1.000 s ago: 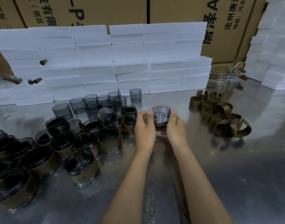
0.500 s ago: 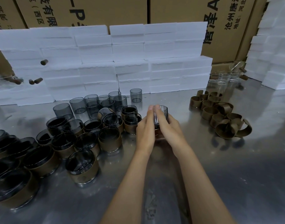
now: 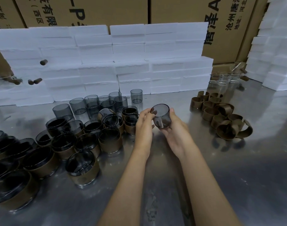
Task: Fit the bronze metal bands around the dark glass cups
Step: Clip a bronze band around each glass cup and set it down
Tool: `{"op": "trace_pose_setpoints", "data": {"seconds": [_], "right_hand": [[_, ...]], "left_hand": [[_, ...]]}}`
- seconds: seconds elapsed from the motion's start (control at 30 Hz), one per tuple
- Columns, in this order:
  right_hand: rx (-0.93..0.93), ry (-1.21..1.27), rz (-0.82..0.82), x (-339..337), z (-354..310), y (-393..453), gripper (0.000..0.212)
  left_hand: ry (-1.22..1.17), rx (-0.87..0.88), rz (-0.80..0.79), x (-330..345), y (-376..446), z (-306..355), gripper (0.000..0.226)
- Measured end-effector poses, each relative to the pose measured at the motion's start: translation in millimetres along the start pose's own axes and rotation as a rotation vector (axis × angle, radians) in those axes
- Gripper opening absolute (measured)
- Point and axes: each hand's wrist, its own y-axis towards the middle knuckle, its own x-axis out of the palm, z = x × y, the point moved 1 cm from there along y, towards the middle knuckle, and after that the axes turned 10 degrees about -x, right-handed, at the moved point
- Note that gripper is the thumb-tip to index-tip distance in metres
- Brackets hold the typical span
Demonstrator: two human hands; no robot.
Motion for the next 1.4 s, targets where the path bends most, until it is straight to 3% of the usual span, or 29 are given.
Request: {"op": "trace_pose_setpoints", "data": {"seconds": [0.13, 0.33, 0.43, 0.57, 0.7, 0.9, 0.97, 1.07, 1.23, 1.4], "right_hand": [[0.165, 0.139, -0.044, -6.8, -1.5, -2.8, 0.044], [0.158, 0.09, -0.11, -6.8, -5.4, -5.9, 0.027], [0.121, 0.071, -0.139, -6.0, -8.2, -7.8, 0.037], [0.082, 0.023, -0.132, -4.1, -11.3, -9.5, 0.05], [0.063, 0.006, -0.07, -5.0, -10.5, -6.9, 0.041], [0.051, 0.062, 0.004, -8.5, -11.5, -1.9, 0.033], [0.03, 0.064, 0.014, -7.9, -10.9, -2.5, 0.039], [-0.048, -0.089, 0.063, -7.4, -6.7, -2.4, 0.05], [-0.102, -0.274, 0.196, -10.1, -3.9, -0.5, 0.044], [-0.285, -0.551, 0.142, 0.0, 2.7, -3.2, 0.042]], "left_hand": [[0.021, 0.041, -0.044, 2.1, 0.7, -5.3, 0.025], [0.02, 0.026, -0.016, 1.3, 1.2, -5.2, 0.036], [-0.007, 0.038, 0.001, 0.7, 1.5, -5.5, 0.04], [0.017, 0.067, 0.061, -1.2, 3.1, -4.4, 0.031], [0.088, 0.089, 0.095, 0.1, 2.8, -3.9, 0.017], [0.137, 0.019, 0.05, 6.5, -0.4, -6.2, 0.014], [0.083, 0.008, -0.016, 8.6, -3.5, -5.4, 0.016], [0.071, -0.001, -0.103, 13.6, -4.7, -7.4, 0.038], [-0.136, -0.168, -0.11, 12.8, -0.5, -9.7, 0.021], [-0.321, -0.298, -0.2, 5.5, 0.3, -4.6, 0.038]]}}
